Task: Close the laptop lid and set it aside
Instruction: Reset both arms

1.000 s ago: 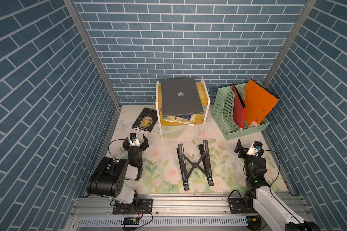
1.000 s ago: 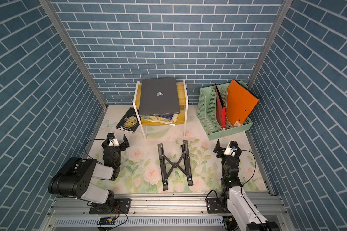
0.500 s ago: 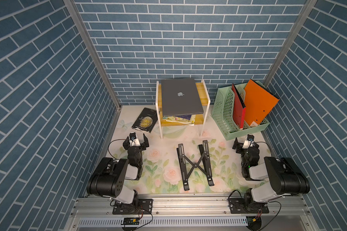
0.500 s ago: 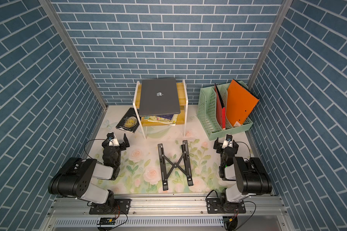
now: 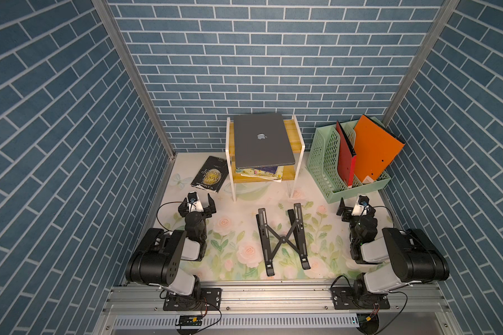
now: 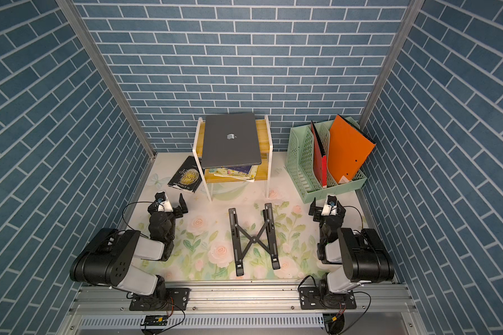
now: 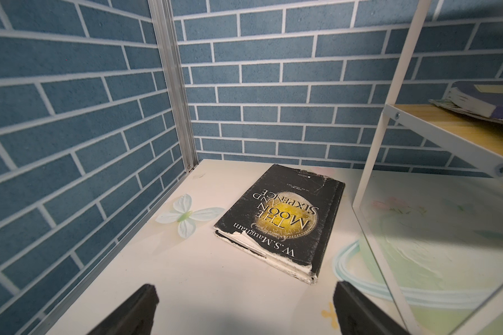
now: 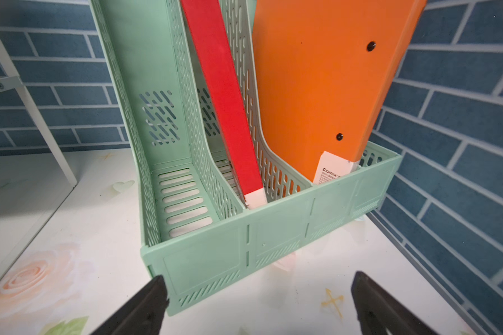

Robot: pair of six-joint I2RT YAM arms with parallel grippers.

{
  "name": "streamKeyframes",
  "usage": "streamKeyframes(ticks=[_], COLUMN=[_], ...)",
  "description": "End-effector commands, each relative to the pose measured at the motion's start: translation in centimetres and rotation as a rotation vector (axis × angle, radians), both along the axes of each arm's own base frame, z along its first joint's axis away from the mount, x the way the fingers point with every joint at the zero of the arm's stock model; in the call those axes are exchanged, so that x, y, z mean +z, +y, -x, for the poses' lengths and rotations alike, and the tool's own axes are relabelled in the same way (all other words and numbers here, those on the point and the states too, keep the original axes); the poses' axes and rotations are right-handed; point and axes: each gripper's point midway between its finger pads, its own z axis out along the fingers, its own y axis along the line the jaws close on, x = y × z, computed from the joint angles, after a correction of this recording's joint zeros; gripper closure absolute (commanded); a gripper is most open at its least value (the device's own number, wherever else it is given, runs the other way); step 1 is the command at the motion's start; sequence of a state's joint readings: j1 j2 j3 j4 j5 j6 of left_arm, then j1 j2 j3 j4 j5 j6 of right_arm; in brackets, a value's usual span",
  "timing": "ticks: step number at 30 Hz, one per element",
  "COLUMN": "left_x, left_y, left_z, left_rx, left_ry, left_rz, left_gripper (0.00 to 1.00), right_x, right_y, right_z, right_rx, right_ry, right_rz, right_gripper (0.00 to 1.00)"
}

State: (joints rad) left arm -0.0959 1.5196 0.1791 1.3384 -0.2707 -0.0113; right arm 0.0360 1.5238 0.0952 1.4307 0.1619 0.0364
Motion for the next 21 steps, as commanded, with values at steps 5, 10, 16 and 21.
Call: streamKeyframes(ticks=[5, 10, 16, 21], left_x=[0.4, 0.4, 0.4, 0.4], left_y=[0.1, 0.2, 0.2, 0.2], left_z=[-0.1, -0.1, -0.1, -0.1], left_rx=[0.003, 0.004, 0.005, 0.004], left_ry=[-0.014, -0.016, -0.016, -0.016], left_rz=[0.004, 0.005, 0.004, 0.004], left_gripper=[0.0, 0.0, 0.0, 0.0], right_x=[2.4, 3.1, 3.4, 3.4], right_y=[-0.8, -0.4, -0.2, -0.3], right_z=[1.2, 2.2, 2.7, 2.7], right_rx=[-0.045, -0.016, -0.006, -0.007], right_ry=[-0.118, -0.162, -0.18, -0.18], right_rz=[-0.011, -0.005, -0.001, -0.001], right_gripper=[0.0, 0.0, 0.0, 0.0])
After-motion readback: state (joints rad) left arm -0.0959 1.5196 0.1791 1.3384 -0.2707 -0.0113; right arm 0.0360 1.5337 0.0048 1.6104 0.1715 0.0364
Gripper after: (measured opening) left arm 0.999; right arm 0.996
